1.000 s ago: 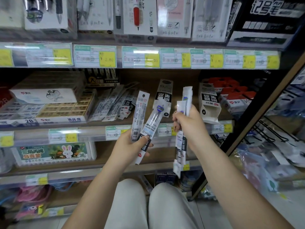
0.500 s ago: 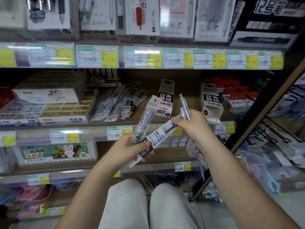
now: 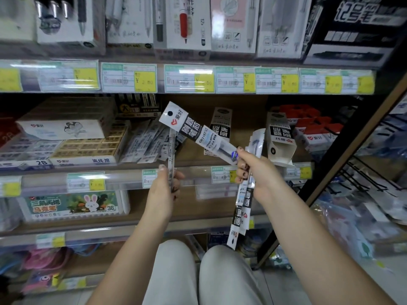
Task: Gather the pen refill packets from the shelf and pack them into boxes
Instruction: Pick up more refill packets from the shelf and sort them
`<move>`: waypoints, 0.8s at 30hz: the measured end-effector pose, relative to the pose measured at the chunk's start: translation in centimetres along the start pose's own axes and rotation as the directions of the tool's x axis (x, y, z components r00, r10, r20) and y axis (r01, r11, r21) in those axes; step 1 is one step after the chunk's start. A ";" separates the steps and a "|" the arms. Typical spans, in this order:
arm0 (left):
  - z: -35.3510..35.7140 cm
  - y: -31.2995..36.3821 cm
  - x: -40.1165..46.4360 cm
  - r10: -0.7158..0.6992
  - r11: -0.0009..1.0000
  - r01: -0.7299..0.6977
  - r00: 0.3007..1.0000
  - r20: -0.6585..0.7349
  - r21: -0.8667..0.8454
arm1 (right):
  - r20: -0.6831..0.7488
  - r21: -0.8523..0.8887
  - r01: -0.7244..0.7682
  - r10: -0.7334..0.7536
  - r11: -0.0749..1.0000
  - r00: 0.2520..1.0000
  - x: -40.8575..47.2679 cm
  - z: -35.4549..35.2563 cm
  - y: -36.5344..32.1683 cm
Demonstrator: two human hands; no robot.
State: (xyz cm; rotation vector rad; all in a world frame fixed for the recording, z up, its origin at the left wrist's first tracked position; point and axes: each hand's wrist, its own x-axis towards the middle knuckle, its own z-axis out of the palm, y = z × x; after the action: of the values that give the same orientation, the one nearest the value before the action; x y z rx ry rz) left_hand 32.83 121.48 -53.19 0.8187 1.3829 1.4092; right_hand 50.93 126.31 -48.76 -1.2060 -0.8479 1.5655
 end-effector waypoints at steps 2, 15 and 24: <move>0.4 0.2 -0.1 -0.009 0.999 0.012 0.997 -0.075 0.037 | 0.020 0.034 -0.025 0.024 0.999 0.999 -0.3 0.4 0.5; 1.3 0.9 -1.2 0.152 0.979 -0.186 0.941 -0.301 -0.087 | 0.113 0.037 -0.239 0.234 0.970 0.966 -1.8 3.0 3.3; 1.8 2.0 0.0 0.065 0.969 -0.132 0.953 -0.296 -0.211 | 0.192 -0.040 -0.344 0.345 0.938 0.919 -2.4 4.4 5.1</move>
State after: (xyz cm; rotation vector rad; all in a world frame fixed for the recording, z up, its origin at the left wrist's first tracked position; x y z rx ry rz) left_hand 34.17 122.32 -50.98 0.5538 1.3748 1.7840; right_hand 45.53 122.55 -51.45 -1.2688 -0.7937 1.9959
